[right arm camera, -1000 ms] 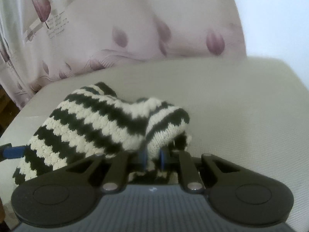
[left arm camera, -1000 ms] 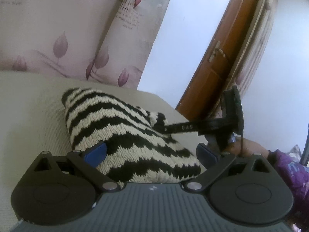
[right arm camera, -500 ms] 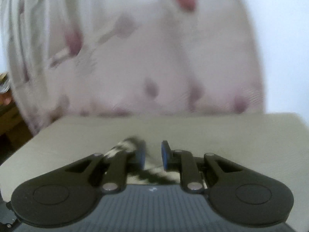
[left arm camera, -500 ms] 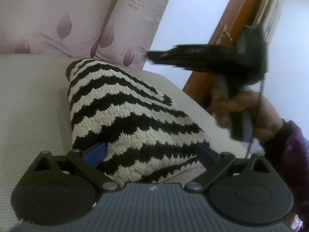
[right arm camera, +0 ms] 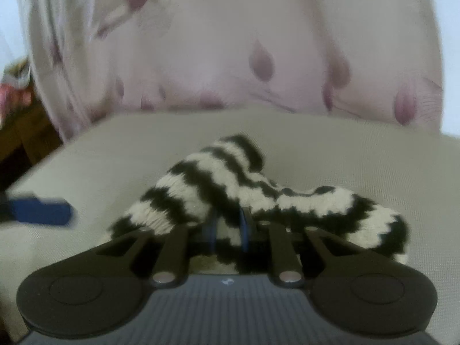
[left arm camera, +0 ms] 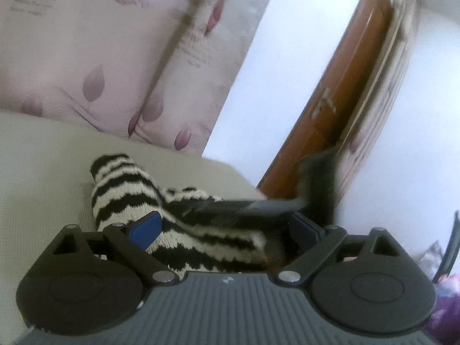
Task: Fold small clothes
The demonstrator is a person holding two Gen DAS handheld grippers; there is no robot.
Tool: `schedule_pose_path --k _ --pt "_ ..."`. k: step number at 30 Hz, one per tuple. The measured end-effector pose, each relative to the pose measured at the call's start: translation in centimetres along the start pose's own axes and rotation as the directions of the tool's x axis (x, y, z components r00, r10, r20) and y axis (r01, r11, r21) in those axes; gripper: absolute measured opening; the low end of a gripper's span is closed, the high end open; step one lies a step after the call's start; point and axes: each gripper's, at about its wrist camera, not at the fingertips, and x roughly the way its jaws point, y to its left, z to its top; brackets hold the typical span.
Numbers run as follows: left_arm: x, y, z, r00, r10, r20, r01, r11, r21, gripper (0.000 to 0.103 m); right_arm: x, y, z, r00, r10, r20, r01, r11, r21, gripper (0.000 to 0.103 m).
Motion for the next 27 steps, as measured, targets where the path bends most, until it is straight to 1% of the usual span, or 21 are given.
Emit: schedule_pose_path --k 2,3,5,6,8,9,10,11,12,14,16,17,18,20,21,23,25,26,27 --pt "1.2 0.4 -0.4 0.999 -0.007 -0.040 0.006 1.000 -0.017 0.086 -3.4 -1.2 -0.5 0.997 0.006 0.071 -0.011 0.997 0.078 0.019" --pt "1.3 0.4 -0.6 0.999 -0.006 -0.036 0.006 1.000 -0.016 0.086 -4.9 -1.5 -0.9 0.995 0.012 0.099 -0.021 0.996 0.090 0.019" --pt "1.2 0.3 -0.9 1.000 -0.010 -0.023 0.010 1.000 0.003 0.086 -8.0 -1.1 -2.4 0.991 0.000 0.137 -0.008 0.998 0.061 0.019" --pt "1.2 0.3 -1.1 1.000 -0.009 -0.024 0.009 1.000 0.005 0.086 -8.9 -0.8 -3.3 0.990 -0.004 0.139 -0.002 0.999 0.045 0.019" --pt "1.0 0.5 -1.6 1.000 -0.009 -0.025 0.009 1.000 -0.006 0.086 -10.0 0.3 -5.6 0.994 -0.013 0.105 0.014 1.000 -0.007 0.019" --pt "0.9 0.6 -1.9 1.000 -0.010 -0.026 0.010 1.000 -0.011 0.086 -10.0 0.9 -6.7 0.996 -0.040 0.077 0.044 0.998 -0.055 0.018" --pt "1.0 0.8 -2.1 1.000 -0.014 -0.028 0.014 1.000 -0.019 0.086 -9.9 1.5 -7.8 0.995 -0.089 0.045 0.093 0.990 -0.105 0.015" --pt "0.9 1.1 -2.5 0.999 -0.022 -0.034 0.020 0.999 -0.032 0.086 -9.5 1.8 -8.6 0.991 -0.132 0.021 0.133 0.981 -0.139 0.015" --pt "0.8 1.6 -3.1 0.998 -0.034 -0.049 0.031 0.998 -0.047 0.084 -9.4 1.9 -9.9 0.987 -0.157 0.017 0.158 0.976 -0.152 0.015" --pt "0.9 1.8 -4.0 0.998 -0.040 -0.052 0.037 0.998 -0.059 0.082 -9.7 1.9 -11.1 0.985 -0.168 0.046 0.172 0.976 -0.130 0.015" --pt "1.2 1.5 -4.4 0.999 -0.027 -0.046 0.026 0.999 -0.027 0.082 -9.8 2.0 -11.3 0.983 -0.177 0.058 0.183 0.974 -0.131 0.015" --pt "1.2 1.3 -4.3 0.999 -0.019 -0.050 0.019 1.000 -0.011 0.082 -9.8 1.8 -11.3 0.983 -0.171 0.062 0.177 0.978 -0.111 0.015" --pt "1.1 1.1 -4.2 0.999 -0.012 -0.051 0.012 1.000 -0.004 0.082 -10.0 1.5 -11.4 0.985 -0.159 0.063 0.164 0.983 -0.082 0.015" --pt "0.5 0.8 -3.8 1.000 -0.005 -0.024 0.005 1.000 -0.002 0.082 -10.4 0.7 -11.0 0.991 -0.113 0.072 0.114 0.993 -0.015 0.015" --pt "0.0 0.7 -3.5 1.000 0.002 -0.003 -0.002 1.000 -0.009 0.086 -10.9 0.3 -10.8 0.992 -0.090 0.092 0.088 0.996 0.023 0.015" --pt "-0.9 0.5 -3.2 0.999 0.027 0.032 -0.026 0.999 -0.029 0.089 -11.8 0.2 -10.3 0.989 -0.075 0.130 0.067 0.995 0.068 0.016" --pt "-1.6 0.4 -2.9 0.997 0.051 0.057 -0.049 0.998 -0.026 0.089 -12.7 0.6 -10.3 0.981 -0.102 0.167 0.096 0.994 0.044 0.017" --pt "-1.7 0.4 -2.9 0.996 0.066 0.054 -0.065 0.998 -0.019 0.089 -12.8 0.9 -10.4 0.979 -0.120 0.167 0.119 0.993 0.017 0.017" --pt "-1.6 0.5 -3.0 0.996 0.075 0.042 -0.074 0.997 -0.017 0.088 -12.5 1.0 -10.7 0.980 -0.131 0.149 0.132 0.991 0.005 0.016"
